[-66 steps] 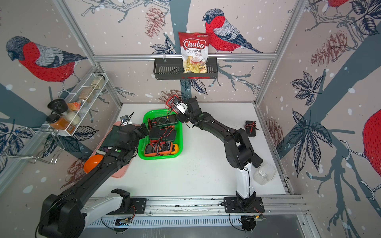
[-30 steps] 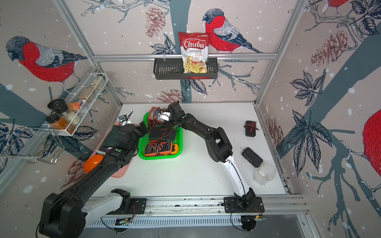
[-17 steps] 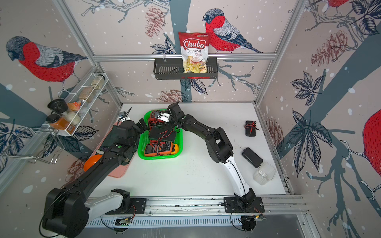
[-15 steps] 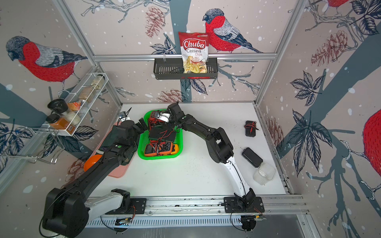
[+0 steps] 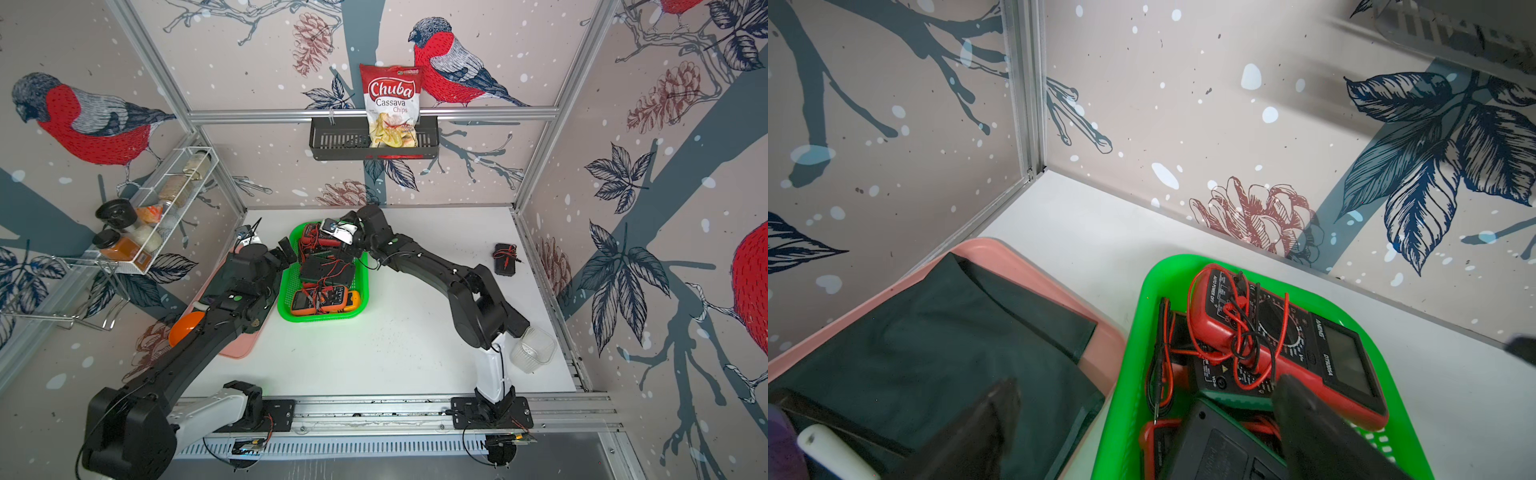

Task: Put the multimeter into the basket
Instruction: Place the multimeter in the basket, then pick up the multimeter from the center of the board.

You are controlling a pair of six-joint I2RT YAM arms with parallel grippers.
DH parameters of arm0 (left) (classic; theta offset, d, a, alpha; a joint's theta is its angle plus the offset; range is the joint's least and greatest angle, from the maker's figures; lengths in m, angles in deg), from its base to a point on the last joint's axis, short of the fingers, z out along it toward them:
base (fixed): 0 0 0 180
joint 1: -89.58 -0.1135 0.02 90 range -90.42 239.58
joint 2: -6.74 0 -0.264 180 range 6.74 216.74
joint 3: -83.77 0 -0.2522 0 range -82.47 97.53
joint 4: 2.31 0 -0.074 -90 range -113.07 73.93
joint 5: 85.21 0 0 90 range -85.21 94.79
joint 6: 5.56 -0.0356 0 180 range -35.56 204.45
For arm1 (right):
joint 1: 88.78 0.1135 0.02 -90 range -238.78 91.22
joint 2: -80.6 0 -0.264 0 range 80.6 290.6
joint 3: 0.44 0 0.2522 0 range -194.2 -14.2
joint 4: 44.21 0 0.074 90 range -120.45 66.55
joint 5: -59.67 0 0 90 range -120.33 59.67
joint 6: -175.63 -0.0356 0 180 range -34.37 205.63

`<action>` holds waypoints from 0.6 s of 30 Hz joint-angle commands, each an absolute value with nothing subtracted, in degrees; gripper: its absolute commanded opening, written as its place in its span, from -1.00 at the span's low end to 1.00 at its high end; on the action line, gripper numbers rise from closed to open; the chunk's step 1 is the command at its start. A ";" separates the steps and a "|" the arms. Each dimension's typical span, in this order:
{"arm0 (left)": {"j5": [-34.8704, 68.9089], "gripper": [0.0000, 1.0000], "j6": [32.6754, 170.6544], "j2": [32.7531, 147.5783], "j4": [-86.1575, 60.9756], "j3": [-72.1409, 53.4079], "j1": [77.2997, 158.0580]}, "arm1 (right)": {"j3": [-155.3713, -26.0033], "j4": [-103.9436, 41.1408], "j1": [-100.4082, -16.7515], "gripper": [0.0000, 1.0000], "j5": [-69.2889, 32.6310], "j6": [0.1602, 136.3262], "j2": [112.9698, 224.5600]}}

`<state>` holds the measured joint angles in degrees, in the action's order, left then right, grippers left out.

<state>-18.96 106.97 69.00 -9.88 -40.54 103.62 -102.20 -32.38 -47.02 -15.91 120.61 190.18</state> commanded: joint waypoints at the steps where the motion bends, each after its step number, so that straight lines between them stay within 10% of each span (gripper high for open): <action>1: -17.67 0.96 107.86 67.63 -9.10 -41.56 103.47 | -98.06 -41.98 -50.00 0.99 -17.44 106.52 184.30; 10: -15.50 0.96 107.81 65.75 -8.88 -43.55 103.54 | -94.55 -29.09 -62.04 0.99 -39.02 82.52 176.81; 18: -12.29 0.96 107.75 65.28 -8.61 -44.28 103.55 | -93.21 -16.33 -84.81 1.00 -31.76 72.21 176.69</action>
<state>-13.95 108.02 65.63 -10.01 -43.93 103.62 -93.33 -22.88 -80.23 -34.43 77.66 176.28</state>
